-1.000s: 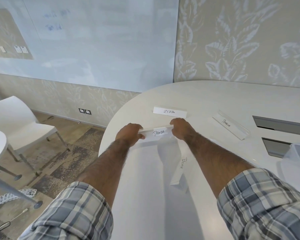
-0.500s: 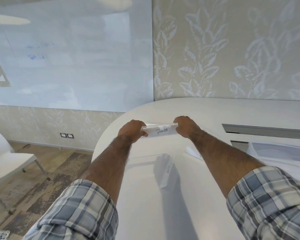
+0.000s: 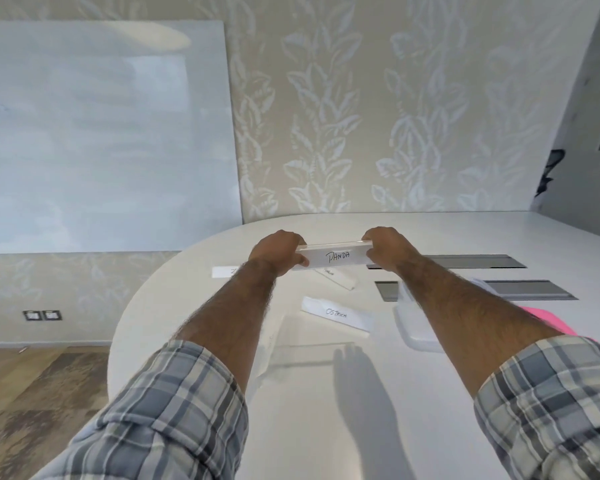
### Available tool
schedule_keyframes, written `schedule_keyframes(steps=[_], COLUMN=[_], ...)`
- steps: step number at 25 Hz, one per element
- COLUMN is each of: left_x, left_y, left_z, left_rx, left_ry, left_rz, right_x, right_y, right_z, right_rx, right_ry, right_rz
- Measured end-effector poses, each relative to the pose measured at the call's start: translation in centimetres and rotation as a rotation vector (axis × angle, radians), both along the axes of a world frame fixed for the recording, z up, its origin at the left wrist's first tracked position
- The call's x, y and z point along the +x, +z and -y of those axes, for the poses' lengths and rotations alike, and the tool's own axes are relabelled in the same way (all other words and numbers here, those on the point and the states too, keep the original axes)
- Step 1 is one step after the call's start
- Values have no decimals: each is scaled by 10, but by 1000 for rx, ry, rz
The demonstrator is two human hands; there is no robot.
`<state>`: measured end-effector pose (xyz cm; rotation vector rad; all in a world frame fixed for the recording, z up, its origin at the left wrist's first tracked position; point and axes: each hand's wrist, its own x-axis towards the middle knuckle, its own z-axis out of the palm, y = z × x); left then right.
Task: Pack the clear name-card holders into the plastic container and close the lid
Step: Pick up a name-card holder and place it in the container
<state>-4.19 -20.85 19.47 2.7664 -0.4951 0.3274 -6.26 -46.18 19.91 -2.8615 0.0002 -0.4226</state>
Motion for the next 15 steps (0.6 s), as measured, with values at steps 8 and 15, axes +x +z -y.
schedule_keyframes(steps=[8, 15], left_x=[3, 3], left_y=[24, 7], left_z=[126, 238], left_rx=[-7, -69], left_ry=[-83, -59], left_rz=[33, 0], right_x=[-18, -15], right_y=[22, 20], right_z=[125, 237], right_rx=[-8, -81], right_ry=[-79, -73], right_rz=[35, -25])
